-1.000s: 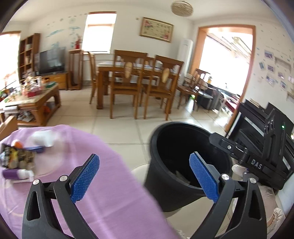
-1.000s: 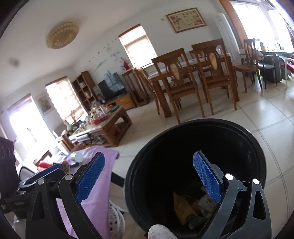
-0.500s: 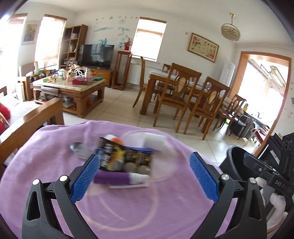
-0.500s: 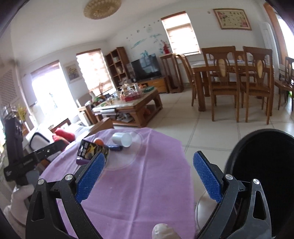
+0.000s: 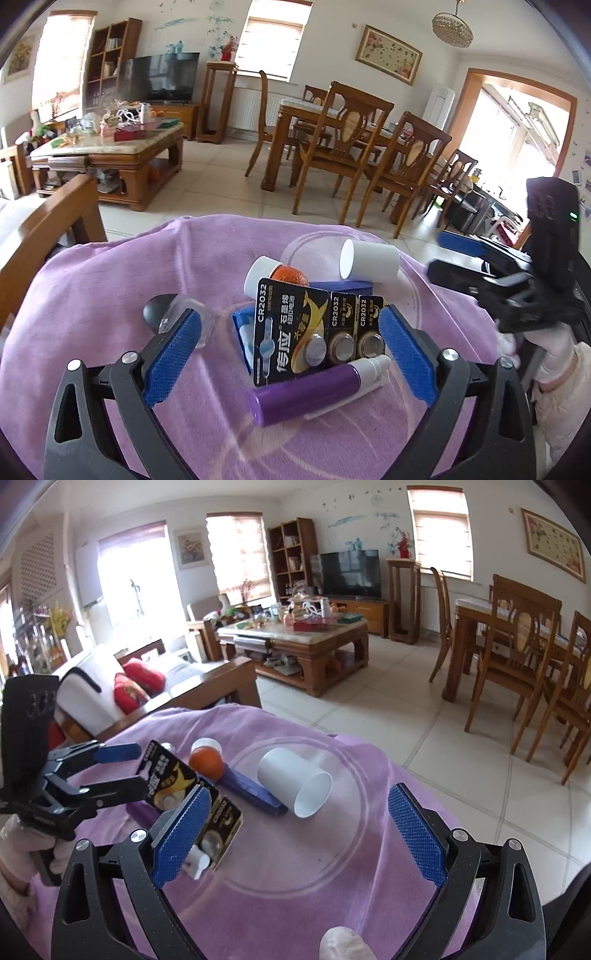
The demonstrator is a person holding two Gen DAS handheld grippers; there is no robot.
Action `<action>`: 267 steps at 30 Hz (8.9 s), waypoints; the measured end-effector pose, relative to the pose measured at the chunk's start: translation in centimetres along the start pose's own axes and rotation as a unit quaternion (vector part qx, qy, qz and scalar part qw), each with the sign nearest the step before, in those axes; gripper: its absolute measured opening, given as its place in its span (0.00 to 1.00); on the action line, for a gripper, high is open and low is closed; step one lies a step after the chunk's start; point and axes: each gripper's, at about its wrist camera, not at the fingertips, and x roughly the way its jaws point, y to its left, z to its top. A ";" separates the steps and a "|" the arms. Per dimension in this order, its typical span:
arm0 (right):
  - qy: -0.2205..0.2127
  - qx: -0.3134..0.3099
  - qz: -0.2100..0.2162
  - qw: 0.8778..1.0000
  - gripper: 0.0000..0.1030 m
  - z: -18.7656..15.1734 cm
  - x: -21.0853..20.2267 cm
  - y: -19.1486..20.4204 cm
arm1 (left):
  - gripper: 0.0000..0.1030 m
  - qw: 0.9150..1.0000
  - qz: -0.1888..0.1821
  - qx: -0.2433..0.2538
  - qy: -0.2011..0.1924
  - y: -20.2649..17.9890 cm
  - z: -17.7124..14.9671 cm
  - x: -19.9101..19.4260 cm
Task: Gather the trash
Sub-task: 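Grasp the coin battery card with left tool while right tool grasps the white paper cup, then carry the battery card and paper cup over the black bin, then open both tools to drop the battery card and cup into the bin, then grasp the white bottle cap with left tool while right tool grasps the purple tube, then carry the white cap and purple tube over the black bin, then open both tools to drop the cap and purple tube into the bin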
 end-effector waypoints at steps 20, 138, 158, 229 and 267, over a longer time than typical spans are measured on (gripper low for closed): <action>0.079 -0.018 0.031 0.996 0.59 0.8 7.3 0.6 | 0.08 0.995 -0.037 0.091 0.022 -4.8 -2.0 0.3; -0.105 0.166 -0.042 0.980 0.85 -13.9 -23.2 -7.9 | 0.95 0.996 0.026 0.043 -0.071 -19.3 -5.6 -7.2; 0.043 -0.063 0.049 0.996 0.64 -5.7 -5.2 10.6 | 0.89 0.984 -0.011 -0.178 0.021 2.7 1.4 -2.3; -0.135 0.225 -0.113 0.958 0.23 -24.1 -36.0 -20.5 | 0.36 0.968 -0.244 -0.035 0.046 -33.6 -2.4 4.7; -0.136 0.283 -0.140 0.939 0.51 -25.8 -32.6 -23.2 | 0.77 0.980 -0.138 0.141 0.007 -39.1 -5.8 3.2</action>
